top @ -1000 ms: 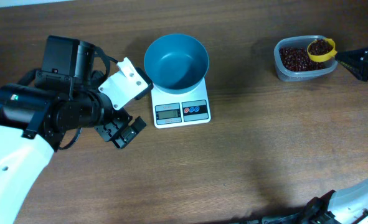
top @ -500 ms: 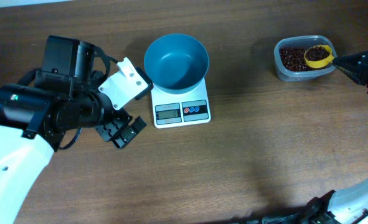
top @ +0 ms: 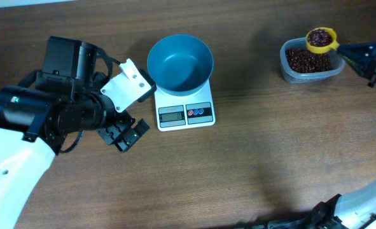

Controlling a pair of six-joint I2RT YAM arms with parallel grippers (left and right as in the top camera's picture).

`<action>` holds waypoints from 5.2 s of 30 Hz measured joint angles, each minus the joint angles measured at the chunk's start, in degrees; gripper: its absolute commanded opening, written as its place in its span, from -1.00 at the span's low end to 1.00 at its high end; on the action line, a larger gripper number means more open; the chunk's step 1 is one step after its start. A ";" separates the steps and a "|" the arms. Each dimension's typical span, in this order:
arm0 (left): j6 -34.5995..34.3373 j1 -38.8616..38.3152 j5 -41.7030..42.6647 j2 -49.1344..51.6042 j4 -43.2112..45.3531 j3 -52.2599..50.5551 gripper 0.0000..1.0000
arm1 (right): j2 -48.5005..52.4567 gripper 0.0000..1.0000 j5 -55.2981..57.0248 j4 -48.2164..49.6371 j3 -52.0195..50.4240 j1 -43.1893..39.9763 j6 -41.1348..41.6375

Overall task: Scoop item into bowl and weigh 50g on scale
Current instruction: 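Lift the filled scoop and carry it over the blue bowl, then tilt the scoop with the right gripper to pour beans into bowl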

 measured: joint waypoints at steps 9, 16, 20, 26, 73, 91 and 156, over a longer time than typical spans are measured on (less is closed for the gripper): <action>0.02 0.00 0.00 0.00 0.00 0.00 0.98 | 0.00 -0.92 -2.71 0.15 -0.04 18.51 0.02; 0.00 -0.04 0.02 0.00 -0.02 0.00 0.97 | 0.02 -0.92 -3.17 2.16 -0.04 29.79 0.04; 0.02 -0.04 0.00 0.00 0.00 0.00 0.97 | 0.09 -0.92 -3.19 7.54 -0.24 34.53 1.27; 0.00 -0.04 0.02 0.00 0.00 0.22 0.97 | 0.15 -0.92 -3.58 22.21 -0.59 38.64 11.65; 0.02 -0.04 0.00 0.00 0.00 0.31 0.97 | -1.33 -0.92 9.92 32.26 -0.59 43.36 7.67; 0.00 -0.04 0.00 0.00 0.00 0.31 0.98 | -6.82 -0.92 22.64 32.22 -0.59 48.48 4.17; 0.00 -0.04 0.02 0.00 0.00 0.33 0.97 | -10.67 -0.92 46.71 26.58 -0.59 56.83 1.09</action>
